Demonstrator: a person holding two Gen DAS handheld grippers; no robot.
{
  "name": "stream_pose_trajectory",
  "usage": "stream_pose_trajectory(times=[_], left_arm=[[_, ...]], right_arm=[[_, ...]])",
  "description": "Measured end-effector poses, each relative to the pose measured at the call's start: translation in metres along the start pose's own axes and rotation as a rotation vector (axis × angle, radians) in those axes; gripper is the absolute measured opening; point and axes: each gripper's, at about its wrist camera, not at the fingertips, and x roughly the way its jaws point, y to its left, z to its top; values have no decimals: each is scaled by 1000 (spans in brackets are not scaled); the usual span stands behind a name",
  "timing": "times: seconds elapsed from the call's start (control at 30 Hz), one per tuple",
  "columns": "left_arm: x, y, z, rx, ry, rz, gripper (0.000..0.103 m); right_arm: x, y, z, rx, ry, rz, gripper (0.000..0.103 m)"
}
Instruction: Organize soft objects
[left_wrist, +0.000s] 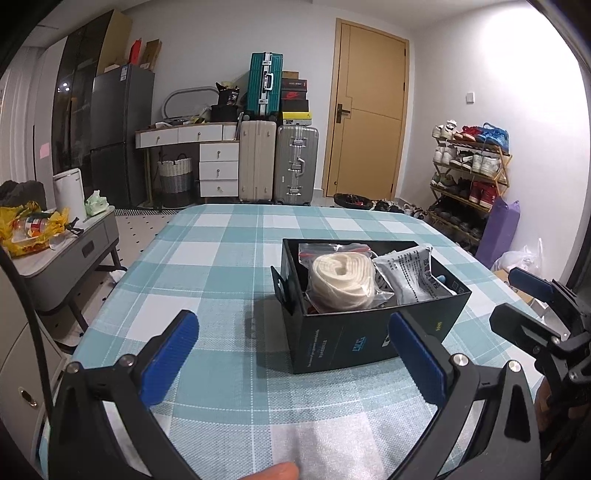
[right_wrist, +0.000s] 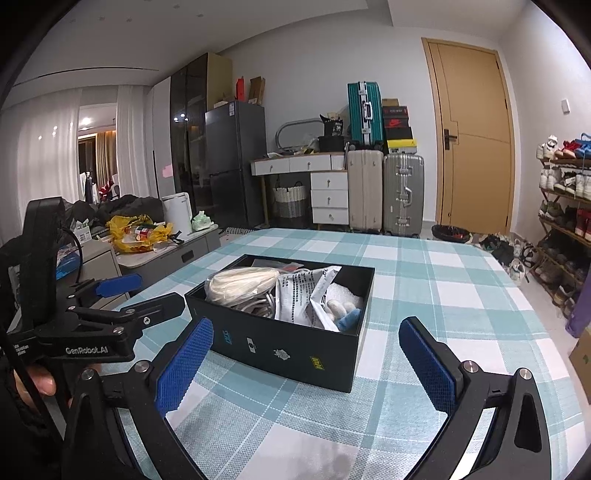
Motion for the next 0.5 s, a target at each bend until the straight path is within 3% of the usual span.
stream_pose_trajectory(times=[0.5], left_arm=[[-3, -7, -1, 30, -13, 13, 103]], right_arm=[[-2, 3, 1, -3, -10, 8, 102]])
